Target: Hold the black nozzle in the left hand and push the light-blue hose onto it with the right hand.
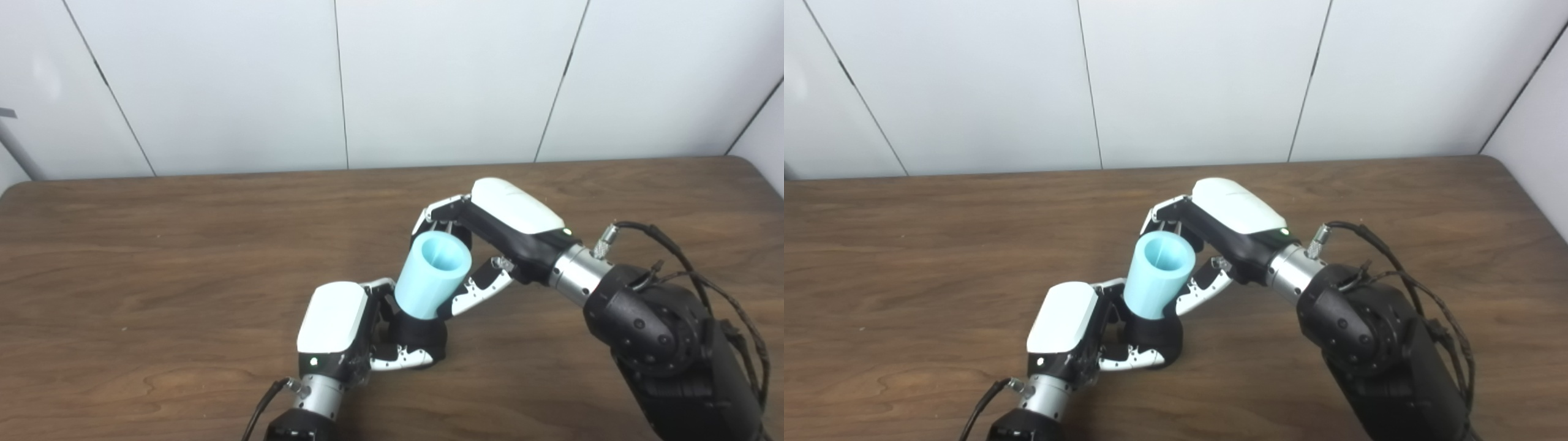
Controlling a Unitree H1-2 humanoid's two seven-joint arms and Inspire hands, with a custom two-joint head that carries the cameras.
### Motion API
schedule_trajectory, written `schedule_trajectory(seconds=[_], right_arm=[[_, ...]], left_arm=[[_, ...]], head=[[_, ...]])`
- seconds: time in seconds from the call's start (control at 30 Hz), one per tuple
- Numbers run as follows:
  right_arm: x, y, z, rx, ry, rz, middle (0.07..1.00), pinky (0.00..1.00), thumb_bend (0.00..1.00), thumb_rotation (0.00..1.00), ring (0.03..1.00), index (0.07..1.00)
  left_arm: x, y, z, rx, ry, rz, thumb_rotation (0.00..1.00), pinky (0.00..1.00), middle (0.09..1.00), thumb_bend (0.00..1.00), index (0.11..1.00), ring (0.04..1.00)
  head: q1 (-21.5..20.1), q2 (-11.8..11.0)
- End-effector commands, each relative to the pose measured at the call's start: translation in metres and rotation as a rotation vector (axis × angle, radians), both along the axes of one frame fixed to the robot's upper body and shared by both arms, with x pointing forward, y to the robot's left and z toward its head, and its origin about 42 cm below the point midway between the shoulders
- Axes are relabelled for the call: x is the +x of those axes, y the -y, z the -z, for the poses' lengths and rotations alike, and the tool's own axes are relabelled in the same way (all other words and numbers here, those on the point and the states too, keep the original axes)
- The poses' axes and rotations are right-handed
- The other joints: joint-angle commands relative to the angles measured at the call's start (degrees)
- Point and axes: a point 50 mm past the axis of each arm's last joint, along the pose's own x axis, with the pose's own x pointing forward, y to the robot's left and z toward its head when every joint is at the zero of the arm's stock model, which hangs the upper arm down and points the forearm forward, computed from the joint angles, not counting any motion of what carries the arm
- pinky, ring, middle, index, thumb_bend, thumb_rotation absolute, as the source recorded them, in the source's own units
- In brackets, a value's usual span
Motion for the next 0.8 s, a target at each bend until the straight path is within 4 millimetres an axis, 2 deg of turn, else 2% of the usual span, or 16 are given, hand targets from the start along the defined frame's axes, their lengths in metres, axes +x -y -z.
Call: schedule_trajectory(seconds=[0.0,0.03,0.07,0.2,0.43,0.57,0.67,0.77], right_arm=[[0.001,0.002,-0.009,-0.018,0.066,0.006,0.556,0.4,0.82,0.1,0.487,0.609],[0.002,0.002,-0.009,-0.018,0.072,0.006,0.57,0.4,0.88,0.15,0.494,0.622],[0.002,0.001,-0.009,-0.02,0.083,0.007,0.573,0.39,0.9,0.17,0.495,0.625],[0.001,0.0,-0.009,-0.017,0.104,0.012,0.569,0.37,0.88,0.23,0.481,0.622],[0.004,0.001,-0.006,-0.028,0.083,0.026,0.581,0.39,0.87,0.25,0.495,0.643],[0.006,0.004,-0.004,-0.043,0.067,0.032,0.591,0.43,0.88,0.27,0.518,0.679],[0.007,0.01,-0.006,-0.072,0.027,0.03,0.636,0.48,0.92,0.28,0.571,0.729],[0.007,0.019,-0.011,-0.107,-0.014,0.02,0.709,0.59,0.99,0.33,0.662,0.777]], left_arm=[[-0.003,0.0,0.005,0.028,-0.031,0.008,0.0,0.36,0.438,0.5,0.524,0.429],[-0.003,0.0,0.005,0.029,-0.034,0.007,0.0,0.37,0.445,0.5,0.522,0.433],[-0.003,0.001,0.005,0.028,-0.036,0.006,0.0,0.38,0.446,0.5,0.521,0.438],[-0.004,0.002,0.005,0.022,-0.047,0.004,0.0,0.39,0.439,0.5,0.523,0.443],[-0.005,0.002,0.006,0.017,-0.044,0.005,0.0,0.38,0.434,0.5,0.524,0.439],[-0.005,0.001,0.006,0.023,-0.045,0.005,0.0,0.38,0.441,0.5,0.524,0.438],[-0.006,0.0,0.006,0.023,-0.048,0.005,0.0,0.38,0.441,0.5,0.524,0.436],[-0.006,0.0,0.006,0.021,-0.046,0.006,0.0,0.39,0.447,0.5,0.523,0.445]], head=[[-0.04,0.0],[-0.29,0.04],[-0.29,0.04],[-0.26,0.15],[0.08,0.18],[-0.01,0.16],[-0.01,0.18],[-0.09,0.22]])
